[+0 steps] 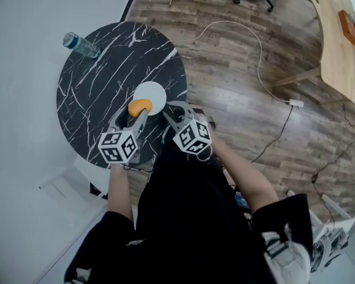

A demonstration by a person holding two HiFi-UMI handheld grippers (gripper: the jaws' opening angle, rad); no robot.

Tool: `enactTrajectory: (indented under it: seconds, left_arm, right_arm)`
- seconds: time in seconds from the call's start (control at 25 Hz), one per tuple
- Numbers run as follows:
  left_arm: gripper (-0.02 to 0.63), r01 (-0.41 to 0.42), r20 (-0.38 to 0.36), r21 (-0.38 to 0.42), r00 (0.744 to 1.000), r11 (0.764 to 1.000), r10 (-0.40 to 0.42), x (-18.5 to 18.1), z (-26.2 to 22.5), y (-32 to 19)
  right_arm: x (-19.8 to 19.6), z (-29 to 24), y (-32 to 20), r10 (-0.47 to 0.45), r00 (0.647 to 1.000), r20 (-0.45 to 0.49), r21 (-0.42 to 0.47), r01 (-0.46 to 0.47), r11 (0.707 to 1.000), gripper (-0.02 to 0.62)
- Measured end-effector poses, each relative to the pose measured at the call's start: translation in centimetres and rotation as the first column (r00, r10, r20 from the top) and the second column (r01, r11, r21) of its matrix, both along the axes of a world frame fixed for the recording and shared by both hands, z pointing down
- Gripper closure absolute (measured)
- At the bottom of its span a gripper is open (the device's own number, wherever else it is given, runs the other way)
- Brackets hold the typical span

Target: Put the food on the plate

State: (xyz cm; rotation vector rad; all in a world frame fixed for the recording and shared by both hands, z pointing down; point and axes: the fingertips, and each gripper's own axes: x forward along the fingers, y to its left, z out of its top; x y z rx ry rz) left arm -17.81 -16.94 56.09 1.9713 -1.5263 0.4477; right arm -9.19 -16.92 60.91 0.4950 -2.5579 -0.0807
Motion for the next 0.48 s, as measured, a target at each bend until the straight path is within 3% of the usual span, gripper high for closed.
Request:
enactTrajectory:
  seconds: [0.04,0.08,0.36,0.48]
  left_arm:
    - [0.327,-0.006,0.029,0.002,1.0,1.0,0.006,-0.1,0.3,-0.1]
    - [0.327,-0.015,0.06,0.005,0.998,1.0,0.014,-0.2,0.6,-0.2]
    - [0.327,-0.112,0.265,0.037,0.959,0.993,0.098,-0.6,3.6,-1.8]
    - [0.327,-0.129,0.313,0.062,0.944,0.99,0.103,-1.0,5.3,-3.1]
  right_arm:
    - [0.3,0.0,-0.4,0.03,1.0,0.009,-0.014,-0.03,0.999,0.575]
    - [0.5,0.1,-0.6,0.053,0.998,0.017,-0.036,-0.053,0.998,0.588]
    - [1.7,1.7,-0.4,0.117,0.993,-0.014,-0.127,-0.118,0.985,0.596]
    - [2.3,2.4,-0.2,0.13,0.991,-0.035,-0.148,-0.134,0.98,0.595]
